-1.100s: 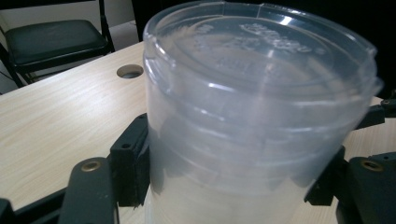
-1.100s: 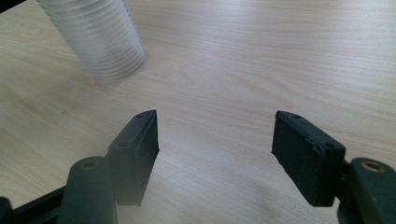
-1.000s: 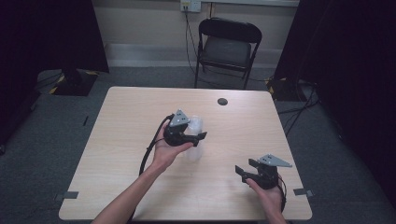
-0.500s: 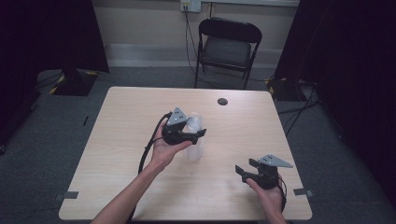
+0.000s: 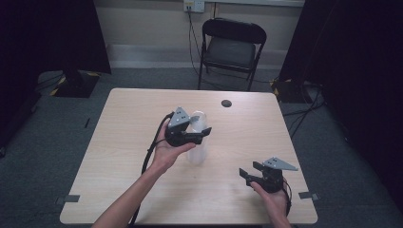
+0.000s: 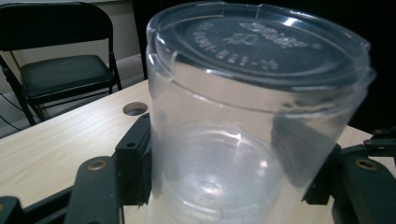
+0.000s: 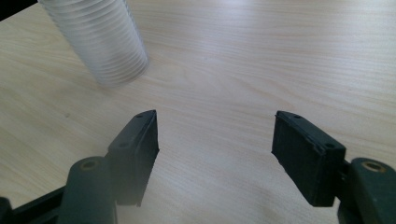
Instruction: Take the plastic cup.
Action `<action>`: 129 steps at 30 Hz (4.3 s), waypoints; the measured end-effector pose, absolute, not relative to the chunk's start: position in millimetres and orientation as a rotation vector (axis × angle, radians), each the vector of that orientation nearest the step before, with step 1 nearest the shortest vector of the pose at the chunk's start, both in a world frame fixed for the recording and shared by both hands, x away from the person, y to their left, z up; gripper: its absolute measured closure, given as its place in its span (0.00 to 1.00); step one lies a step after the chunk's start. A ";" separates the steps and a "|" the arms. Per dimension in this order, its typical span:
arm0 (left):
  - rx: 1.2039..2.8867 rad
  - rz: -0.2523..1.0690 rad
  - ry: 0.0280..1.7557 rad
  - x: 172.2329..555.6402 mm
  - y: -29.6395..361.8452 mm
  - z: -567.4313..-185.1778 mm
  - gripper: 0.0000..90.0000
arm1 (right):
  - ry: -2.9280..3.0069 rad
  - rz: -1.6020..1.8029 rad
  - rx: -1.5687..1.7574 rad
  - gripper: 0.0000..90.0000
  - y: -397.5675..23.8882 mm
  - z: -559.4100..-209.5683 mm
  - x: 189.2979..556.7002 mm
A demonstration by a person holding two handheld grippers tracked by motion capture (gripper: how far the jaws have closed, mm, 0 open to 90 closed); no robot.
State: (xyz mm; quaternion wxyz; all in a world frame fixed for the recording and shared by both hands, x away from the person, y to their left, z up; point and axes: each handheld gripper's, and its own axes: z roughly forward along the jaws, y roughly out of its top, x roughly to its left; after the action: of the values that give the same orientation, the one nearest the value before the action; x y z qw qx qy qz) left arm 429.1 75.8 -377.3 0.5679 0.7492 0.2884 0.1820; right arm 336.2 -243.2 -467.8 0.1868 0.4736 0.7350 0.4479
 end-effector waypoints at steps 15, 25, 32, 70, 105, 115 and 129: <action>1.678 0.431 0.716 427.2 86.9 -364.2 0.40 | 2.073 1.259 1.342 0.35 -242.6 -468.7 337.4; 1.633 0.428 0.710 423.7 90.3 -356.4 0.41 | 2.073 1.263 1.339 0.35 -242.0 -469.0 337.7; 1.611 0.425 0.702 420.5 93.0 -349.9 0.41 | 2.078 1.264 1.338 0.35 -241.5 -468.9 338.0; 1.619 0.386 0.730 373.4 138.8 -349.3 0.42 | 2.083 1.335 1.153 0.39 -215.5 -453.6 326.4; 1.596 -0.086 0.902 366.5 135.8 -401.6 0.43 | 2.189 1.454 0.824 0.67 -165.4 -434.2 298.8; 1.565 -0.209 0.929 365.8 134.0 -404.2 0.44 | 2.186 1.456 0.709 0.74 -150.7 -429.1 296.8; 1.504 -0.350 0.989 370.9 137.2 -412.5 0.43 | 2.130 1.496 0.590 0.77 -123.4 -423.1 302.1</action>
State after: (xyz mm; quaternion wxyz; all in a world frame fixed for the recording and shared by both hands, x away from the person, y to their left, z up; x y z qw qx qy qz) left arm 370.9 137.2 -412.5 0.6085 0.6508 0.4281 -0.1514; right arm 302.1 -123.4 -423.1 0.2343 0.2149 0.7759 0.5449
